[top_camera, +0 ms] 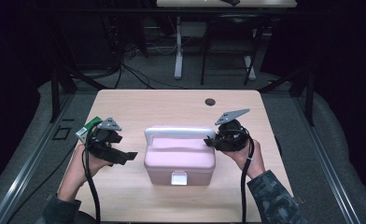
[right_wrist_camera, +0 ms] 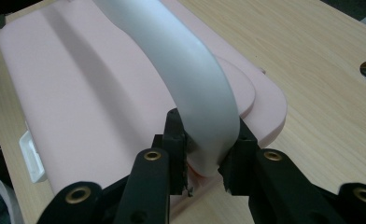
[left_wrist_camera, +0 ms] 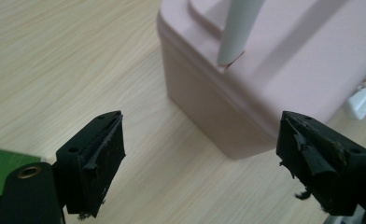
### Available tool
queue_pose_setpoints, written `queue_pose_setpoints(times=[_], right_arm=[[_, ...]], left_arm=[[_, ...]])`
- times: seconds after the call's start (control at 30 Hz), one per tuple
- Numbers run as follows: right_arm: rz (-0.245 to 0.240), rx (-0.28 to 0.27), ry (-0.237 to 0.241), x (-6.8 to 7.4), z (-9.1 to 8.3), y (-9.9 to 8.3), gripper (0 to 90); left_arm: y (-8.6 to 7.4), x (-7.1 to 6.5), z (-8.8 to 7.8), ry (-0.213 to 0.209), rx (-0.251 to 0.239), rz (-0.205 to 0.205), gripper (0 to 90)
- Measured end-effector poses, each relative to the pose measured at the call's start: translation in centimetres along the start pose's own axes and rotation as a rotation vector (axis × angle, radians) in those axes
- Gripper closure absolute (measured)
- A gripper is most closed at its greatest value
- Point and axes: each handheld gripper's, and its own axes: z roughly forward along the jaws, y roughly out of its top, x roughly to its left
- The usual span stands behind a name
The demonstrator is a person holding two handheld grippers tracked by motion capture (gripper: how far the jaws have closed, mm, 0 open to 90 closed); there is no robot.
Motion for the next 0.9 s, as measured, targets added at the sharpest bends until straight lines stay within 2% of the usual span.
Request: queue_pose_setpoints(times=[0.13, 0.37, 0.53, 0.9], right_arm=[[0.001, -0.001, 0.0, 0.0, 0.0, 0.0, 74.4], [-0.001, 0.0, 0.0, 0.0, 0.0, 0.0, 74.4], [-0.001, 0.001, 0.002, 0.0, 0.0, 0.0, 74.4], [0.005, -0.012, 0.01, -0.2, 0.0, 0.1, 74.4]], left_arm=[[-0.7, 0.7, 0.6, 0.033, 0.054, -0.023, 11.8], [-1.4, 0.9, 2.1, 0.051, 0.152, -0.024, 9.2], [-1.8, 1.2, 2.6, 0.041, 0.168, -0.033, 9.6], [-2.0, 1.5, 2.6, 0.023, 0.149, -0.056, 9.8]])
